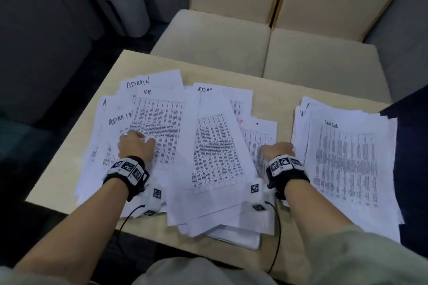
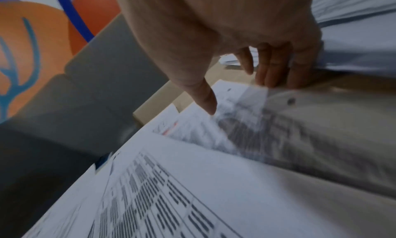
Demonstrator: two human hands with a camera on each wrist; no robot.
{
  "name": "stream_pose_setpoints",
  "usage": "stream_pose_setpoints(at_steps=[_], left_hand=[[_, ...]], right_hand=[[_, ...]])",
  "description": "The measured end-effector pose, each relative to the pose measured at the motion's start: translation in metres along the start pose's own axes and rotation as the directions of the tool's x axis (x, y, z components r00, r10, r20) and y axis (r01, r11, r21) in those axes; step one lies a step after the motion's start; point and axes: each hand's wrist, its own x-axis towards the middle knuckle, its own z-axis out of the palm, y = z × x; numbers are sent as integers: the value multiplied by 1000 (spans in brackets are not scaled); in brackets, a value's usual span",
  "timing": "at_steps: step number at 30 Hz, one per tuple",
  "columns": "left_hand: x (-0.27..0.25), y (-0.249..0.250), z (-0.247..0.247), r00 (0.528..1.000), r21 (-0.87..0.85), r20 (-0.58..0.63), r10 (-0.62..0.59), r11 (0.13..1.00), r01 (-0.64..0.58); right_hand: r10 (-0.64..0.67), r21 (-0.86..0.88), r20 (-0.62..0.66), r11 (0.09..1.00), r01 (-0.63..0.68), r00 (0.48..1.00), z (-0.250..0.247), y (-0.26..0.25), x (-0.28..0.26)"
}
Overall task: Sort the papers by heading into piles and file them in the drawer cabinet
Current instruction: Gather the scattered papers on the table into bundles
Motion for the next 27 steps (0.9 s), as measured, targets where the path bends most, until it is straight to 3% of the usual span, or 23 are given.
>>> stream_pose_setpoints(at_steps=[4,7,11,14,18,23,27], left_hand=[[24,-22,-24,985,19,11,-173,985,173],[45,-32,-28,978,6,89,-190,982,190],[56,-30,-25,979,-52,163,-123,990,133],[58,-26,-19,973,-85,231,-10,996,30],[59,-23,-10,954,-86,279,106,993,-85],[70,-27,-10,942,-81,315,114,992,-93],[79,-30,-16,968,222,218,124,960,-173]], right_hand=[[-28,-29,56,999,30,998,1,3,0],[30,112,56,993,-36,998,10,-4,-8],[-60,226,106,974,35,993,32,-21,-32],[-124,153,80,982,111,989,44,-33,-49],[-63,20,-27,998,63,998,48,-43,-62],[-152,-53,-81,988,148,985,31,-49,-71],[-319,-53,-138,948,315,938,-19,-67,-96]])
